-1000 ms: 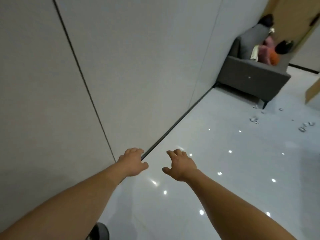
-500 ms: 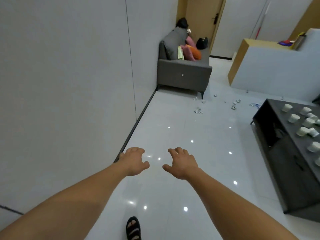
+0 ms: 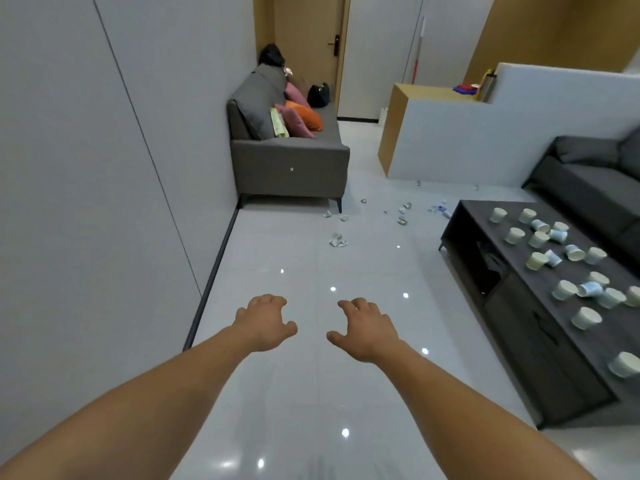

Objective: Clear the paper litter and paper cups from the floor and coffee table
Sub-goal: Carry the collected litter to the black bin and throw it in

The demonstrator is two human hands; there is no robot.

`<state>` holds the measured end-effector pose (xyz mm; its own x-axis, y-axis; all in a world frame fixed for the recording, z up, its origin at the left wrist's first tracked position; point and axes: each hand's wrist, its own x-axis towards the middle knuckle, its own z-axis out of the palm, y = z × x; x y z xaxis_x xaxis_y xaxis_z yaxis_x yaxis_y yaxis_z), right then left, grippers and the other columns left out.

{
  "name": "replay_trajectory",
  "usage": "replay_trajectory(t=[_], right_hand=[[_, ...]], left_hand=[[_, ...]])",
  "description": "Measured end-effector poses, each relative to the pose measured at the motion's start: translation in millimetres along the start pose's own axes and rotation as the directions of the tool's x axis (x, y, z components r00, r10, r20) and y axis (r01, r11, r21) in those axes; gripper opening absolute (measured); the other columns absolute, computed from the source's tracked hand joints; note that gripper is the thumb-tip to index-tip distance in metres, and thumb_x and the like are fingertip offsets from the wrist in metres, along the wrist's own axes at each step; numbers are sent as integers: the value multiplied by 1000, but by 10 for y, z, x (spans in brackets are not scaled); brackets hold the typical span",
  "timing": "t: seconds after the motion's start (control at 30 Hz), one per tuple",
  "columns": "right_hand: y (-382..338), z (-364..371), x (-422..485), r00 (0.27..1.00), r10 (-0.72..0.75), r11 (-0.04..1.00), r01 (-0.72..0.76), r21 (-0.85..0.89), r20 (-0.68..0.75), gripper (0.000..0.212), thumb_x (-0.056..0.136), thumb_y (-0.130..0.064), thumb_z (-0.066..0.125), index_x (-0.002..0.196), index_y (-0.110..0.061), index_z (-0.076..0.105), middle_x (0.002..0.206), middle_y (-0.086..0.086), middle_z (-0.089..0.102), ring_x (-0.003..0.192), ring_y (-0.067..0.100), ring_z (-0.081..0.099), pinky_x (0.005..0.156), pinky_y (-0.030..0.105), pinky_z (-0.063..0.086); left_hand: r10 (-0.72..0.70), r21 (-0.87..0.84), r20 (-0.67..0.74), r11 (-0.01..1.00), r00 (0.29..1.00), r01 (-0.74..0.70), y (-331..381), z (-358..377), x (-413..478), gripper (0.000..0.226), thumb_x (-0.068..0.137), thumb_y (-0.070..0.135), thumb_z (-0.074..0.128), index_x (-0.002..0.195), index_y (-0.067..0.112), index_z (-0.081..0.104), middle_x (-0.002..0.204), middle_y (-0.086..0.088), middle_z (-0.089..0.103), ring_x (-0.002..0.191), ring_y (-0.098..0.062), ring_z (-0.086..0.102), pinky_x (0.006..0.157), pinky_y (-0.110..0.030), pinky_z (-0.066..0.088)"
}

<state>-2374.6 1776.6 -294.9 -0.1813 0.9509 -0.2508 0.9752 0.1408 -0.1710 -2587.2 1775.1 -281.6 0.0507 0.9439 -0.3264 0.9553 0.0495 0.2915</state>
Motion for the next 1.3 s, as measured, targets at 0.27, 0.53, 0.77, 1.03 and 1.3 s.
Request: replay_trajectory(t=[0.27,0.53,0.77,1.03,1.3], right_hand=[[873,-385,1401,999,49,998,-50,49,8,74,91,-58,49,151,-24,25,153,4,28,138,27,30,106,44,34],[1755,-991,2729,998,61,998,-62,33,28,72,92,-54,49,151,-21,26,149,5,32,134,27,33,103,43,40],[2065,-1194,4003,995,55,998,-56,20,79,73,91,-55,50,150,-22,25,148,5,33,133,27,34,102,43,41],[2447,-1622,5528,988,119,992,-122,23,101,73,91,-55,50,151,-22,25,150,4,31,134,26,35,103,42,41],[3025,-1825,6996,983,97,993,-107,57,156,72,92,-54,51,151,-22,25,150,4,31,133,25,36,103,41,41]], left_hand=[[46,23,52,999,998,-47,763,-211,1575,67,88,47,51,147,20,30,152,-1,31,139,-23,26,110,-42,29],[24,-36,50,999,998,-22,1293,-625,2955,67,90,44,51,147,19,29,151,-3,32,138,-24,29,110,-42,32],[28,-44,124,999,992,-23,1448,-780,4306,67,90,45,51,148,19,28,153,-3,29,139,-24,28,111,-41,31],[65,-80,125,995,990,-55,1596,-1332,6076,67,88,44,53,147,20,30,150,-3,32,136,-24,32,108,-40,35],[13,-74,184,997,983,0,1855,-1510,7541,67,88,43,53,147,19,30,151,-3,32,136,-25,32,107,-38,35]])
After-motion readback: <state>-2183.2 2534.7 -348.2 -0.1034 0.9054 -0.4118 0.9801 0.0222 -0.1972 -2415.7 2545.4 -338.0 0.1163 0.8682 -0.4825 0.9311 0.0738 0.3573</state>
